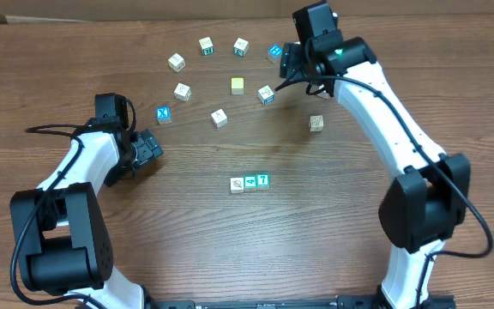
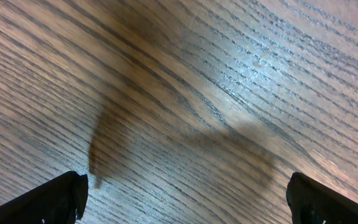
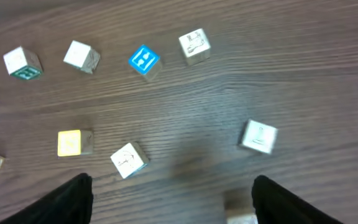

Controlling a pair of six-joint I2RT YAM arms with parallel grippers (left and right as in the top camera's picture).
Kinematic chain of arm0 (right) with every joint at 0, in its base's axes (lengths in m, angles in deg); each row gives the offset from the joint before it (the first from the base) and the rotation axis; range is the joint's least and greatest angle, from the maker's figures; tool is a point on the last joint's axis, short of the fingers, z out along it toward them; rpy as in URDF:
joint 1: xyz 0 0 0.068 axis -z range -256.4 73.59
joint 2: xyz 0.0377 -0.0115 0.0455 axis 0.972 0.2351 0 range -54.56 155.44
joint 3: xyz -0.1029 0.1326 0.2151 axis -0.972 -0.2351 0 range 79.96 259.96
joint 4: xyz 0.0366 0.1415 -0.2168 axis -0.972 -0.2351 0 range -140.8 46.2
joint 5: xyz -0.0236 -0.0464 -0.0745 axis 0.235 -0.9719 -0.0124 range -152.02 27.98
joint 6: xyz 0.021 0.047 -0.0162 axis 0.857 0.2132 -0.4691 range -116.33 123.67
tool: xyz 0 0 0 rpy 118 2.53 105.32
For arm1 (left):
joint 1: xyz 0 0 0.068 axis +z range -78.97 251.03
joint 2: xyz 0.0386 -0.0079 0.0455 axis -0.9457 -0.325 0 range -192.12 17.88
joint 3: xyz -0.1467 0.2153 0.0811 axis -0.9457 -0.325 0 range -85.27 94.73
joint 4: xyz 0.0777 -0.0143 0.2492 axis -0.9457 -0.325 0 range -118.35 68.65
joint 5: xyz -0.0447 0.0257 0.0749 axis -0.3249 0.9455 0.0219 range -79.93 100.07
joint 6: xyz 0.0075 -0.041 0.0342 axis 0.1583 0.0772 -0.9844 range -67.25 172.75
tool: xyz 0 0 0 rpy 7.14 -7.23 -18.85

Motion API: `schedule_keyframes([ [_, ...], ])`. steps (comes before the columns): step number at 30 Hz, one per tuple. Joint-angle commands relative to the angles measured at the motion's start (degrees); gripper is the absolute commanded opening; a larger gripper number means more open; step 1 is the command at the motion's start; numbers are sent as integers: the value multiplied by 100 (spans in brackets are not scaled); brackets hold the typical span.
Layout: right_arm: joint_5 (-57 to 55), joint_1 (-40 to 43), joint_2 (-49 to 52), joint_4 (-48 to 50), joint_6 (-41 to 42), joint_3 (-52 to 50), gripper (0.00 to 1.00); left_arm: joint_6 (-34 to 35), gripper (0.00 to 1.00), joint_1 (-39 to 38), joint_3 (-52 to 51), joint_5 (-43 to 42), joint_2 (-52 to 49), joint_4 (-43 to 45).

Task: Form a horizontal line
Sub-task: 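Swing the right gripper up toward the far blocks of the arc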

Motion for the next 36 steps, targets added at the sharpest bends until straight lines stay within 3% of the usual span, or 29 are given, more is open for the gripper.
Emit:
schedule_keyframes([
  [1,389,-11,83,243,-203,-2,79,-20,100,20,-22,33,-66,0],
  [3,560,-26,146,470,-658,-2,70,-20,100,20,-22,33,-66,0],
  [6,579,-50,319,649,-1093,-2,64,-20,100,20,-22,33,-66,0],
  [13,1224,-63,787,999,-2330,-2,63,-20,99,20,-22,33,-66,0],
  [36,1687,-120,1816,1499,-2380,-2,53,-20,100,20,-22,31,-66,0],
])
